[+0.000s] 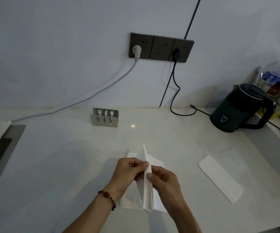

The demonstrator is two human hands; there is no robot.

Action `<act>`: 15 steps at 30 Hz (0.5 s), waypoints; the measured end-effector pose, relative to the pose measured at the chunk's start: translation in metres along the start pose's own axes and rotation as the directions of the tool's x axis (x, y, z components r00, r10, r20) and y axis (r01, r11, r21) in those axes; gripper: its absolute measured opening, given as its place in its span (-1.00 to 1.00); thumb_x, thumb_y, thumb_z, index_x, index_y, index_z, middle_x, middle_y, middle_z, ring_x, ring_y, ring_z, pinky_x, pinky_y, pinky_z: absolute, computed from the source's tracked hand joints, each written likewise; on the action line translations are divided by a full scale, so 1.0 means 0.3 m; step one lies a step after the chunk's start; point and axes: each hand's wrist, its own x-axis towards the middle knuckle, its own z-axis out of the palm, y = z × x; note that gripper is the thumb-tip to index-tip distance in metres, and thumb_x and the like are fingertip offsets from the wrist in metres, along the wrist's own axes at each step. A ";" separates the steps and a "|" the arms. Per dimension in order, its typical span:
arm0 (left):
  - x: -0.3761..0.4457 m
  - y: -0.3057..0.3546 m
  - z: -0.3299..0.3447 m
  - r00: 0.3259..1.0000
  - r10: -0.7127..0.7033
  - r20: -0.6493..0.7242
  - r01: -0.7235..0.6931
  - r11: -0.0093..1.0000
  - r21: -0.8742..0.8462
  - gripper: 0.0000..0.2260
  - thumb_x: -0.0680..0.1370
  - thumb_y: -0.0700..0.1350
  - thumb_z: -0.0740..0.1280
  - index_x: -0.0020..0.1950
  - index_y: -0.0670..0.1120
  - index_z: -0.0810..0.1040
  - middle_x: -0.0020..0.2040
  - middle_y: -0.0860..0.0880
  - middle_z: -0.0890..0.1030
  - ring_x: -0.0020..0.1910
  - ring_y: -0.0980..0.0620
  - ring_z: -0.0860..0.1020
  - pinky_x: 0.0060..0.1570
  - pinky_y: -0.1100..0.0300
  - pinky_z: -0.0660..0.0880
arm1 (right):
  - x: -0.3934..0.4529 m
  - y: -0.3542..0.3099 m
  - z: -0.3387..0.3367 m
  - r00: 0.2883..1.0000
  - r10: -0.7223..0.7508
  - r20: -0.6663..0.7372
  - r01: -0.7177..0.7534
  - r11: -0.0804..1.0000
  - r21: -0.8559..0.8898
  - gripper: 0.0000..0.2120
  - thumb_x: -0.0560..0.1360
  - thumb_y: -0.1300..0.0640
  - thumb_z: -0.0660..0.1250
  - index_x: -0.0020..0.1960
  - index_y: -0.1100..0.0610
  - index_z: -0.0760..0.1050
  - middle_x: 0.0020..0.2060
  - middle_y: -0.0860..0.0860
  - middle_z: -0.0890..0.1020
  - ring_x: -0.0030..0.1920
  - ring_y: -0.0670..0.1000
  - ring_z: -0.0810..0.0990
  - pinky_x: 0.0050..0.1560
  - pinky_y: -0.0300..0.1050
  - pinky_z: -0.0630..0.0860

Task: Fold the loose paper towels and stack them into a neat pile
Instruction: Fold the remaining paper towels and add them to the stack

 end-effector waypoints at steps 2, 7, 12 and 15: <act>-0.005 0.002 -0.008 1.000 0.012 -0.018 -0.012 1.000 0.016 -0.88 0.46 -0.15 0.49 -0.25 -0.18 0.69 -0.36 -0.09 0.64 -0.40 0.06 0.55 -0.35 0.23 0.47 | -0.006 0.000 0.017 1.000 0.002 0.019 0.000 0.997 -0.072 -0.81 0.44 0.21 0.44 0.05 0.19 0.66 -0.06 0.11 0.72 0.00 0.10 0.69 0.07 -0.06 0.60; -0.010 0.004 -0.023 1.000 0.030 -0.008 -0.029 0.999 0.036 -0.86 0.44 -0.17 0.50 -0.29 -0.18 0.67 -0.40 -0.11 0.61 -0.43 0.05 0.52 -0.39 0.26 0.45 | -0.015 -0.008 0.052 0.998 0.043 -0.040 -0.051 0.972 -0.229 -0.81 0.51 0.28 0.30 -0.09 0.11 0.69 -0.18 0.01 0.72 -0.14 -0.02 0.68 -0.14 -0.21 0.58; -0.005 0.001 -0.041 1.000 0.007 -0.008 -0.007 1.000 0.024 -0.81 0.51 -0.15 0.42 -0.29 -0.18 0.62 -0.36 -0.08 0.62 -0.38 0.05 0.56 -0.32 0.22 0.48 | -0.006 0.014 0.058 0.979 0.088 -0.182 -0.128 0.965 -0.227 -0.75 0.55 0.15 0.23 -0.17 0.19 0.64 -0.25 0.09 0.66 -0.27 0.00 0.58 -0.21 -0.13 0.48; 0.005 0.001 -0.095 0.999 0.007 -0.043 -0.007 1.000 -0.007 -0.81 0.53 -0.18 0.38 -0.28 -0.19 0.56 -0.34 -0.10 0.59 -0.34 0.02 0.58 -0.25 0.18 0.55 | 0.009 0.049 0.038 0.942 0.051 -0.333 -0.132 0.965 -0.226 -0.74 0.51 0.09 0.30 -0.20 0.28 0.54 -0.32 0.15 0.56 -0.30 0.01 0.46 -0.26 -0.10 0.39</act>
